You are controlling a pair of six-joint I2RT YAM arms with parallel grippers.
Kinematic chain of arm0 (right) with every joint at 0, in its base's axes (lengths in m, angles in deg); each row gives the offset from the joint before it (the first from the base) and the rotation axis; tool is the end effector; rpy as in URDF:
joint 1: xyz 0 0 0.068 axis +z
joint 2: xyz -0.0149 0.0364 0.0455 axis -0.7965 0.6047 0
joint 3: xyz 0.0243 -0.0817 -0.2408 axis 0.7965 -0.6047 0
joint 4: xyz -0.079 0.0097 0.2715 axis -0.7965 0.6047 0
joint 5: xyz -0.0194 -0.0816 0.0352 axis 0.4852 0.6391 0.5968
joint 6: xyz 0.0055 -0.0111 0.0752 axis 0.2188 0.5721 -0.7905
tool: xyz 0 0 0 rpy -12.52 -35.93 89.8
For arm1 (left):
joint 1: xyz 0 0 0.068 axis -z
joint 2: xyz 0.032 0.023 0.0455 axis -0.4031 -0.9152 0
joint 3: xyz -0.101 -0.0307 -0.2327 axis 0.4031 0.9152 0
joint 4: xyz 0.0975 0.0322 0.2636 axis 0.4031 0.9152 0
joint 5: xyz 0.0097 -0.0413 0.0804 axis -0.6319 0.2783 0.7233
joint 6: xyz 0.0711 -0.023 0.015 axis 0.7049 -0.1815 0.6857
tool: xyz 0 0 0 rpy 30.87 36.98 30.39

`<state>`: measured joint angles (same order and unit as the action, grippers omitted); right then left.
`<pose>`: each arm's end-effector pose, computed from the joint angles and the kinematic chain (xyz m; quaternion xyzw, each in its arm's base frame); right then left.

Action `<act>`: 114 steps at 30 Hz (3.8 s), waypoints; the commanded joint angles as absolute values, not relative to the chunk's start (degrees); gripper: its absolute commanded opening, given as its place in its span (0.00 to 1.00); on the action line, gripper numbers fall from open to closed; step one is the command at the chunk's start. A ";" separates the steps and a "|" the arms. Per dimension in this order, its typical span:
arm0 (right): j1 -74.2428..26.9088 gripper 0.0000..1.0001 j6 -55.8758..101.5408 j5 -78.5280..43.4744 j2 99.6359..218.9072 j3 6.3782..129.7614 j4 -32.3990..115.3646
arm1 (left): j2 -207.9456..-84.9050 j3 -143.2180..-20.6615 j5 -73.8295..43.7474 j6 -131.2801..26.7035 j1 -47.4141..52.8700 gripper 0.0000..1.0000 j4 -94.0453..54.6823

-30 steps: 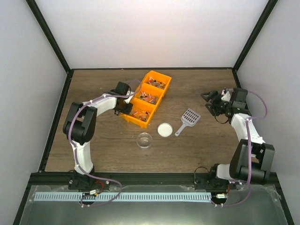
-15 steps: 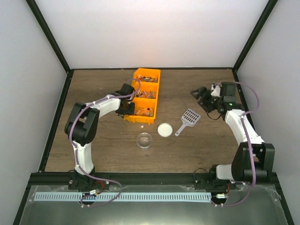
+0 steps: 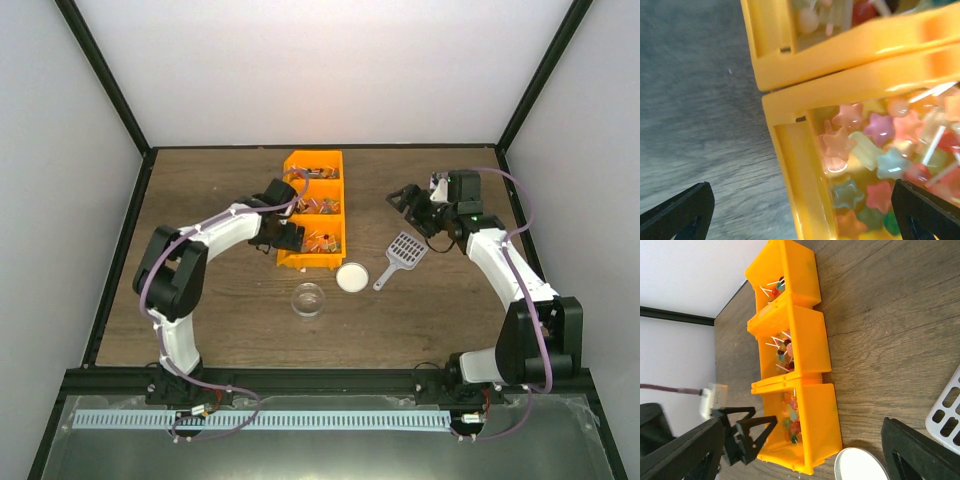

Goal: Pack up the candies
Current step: Move the storage box to the center of the board, then pick up the spatula from the center of the board.

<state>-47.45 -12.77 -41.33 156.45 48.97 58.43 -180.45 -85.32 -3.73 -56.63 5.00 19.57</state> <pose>0.3364 0.0653 0.2294 0.1665 0.8616 0.3908 0.2779 0.3546 -0.1908 0.1151 0.1059 0.9803 -0.0383 0.1623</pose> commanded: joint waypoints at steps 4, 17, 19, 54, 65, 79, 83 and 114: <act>-47.28 0.90 -11.51 -43.45 155.75 48.68 55.17 | -172.64 -87.76 -0.87 -43.37 4.79 1.00 22.81; -47.34 0.92 -7.69 -47.12 161.20 51.86 56.47 | -177.42 -92.78 -19.39 -21.42 4.88 0.76 17.27; -47.34 0.91 -7.04 -47.20 162.09 52.84 57.48 | -178.51 -92.32 -18.54 -19.79 4.88 0.68 14.59; -47.17 0.92 -6.99 -44.90 163.05 53.29 58.62 | -196.17 -112.77 -9.86 -37.91 7.49 0.18 16.08; -47.17 0.93 -4.12 -40.74 157.32 50.96 61.14 | -206.46 -126.98 -4.49 -69.04 10.32 0.06 23.38; -46.82 0.91 0.89 -21.97 151.10 50.11 69.58 | -208.01 -128.92 -1.37 -88.19 12.81 0.05 24.79; -50.35 0.62 -6.81 -26.81 152.06 44.70 66.07 | -207.45 -128.20 -1.65 -89.31 14.42 0.07 23.78; -39.02 1.00 -9.00 -9.68 158.72 46.43 74.37 | -167.03 -88.38 13.96 -76.29 17.44 1.00 9.50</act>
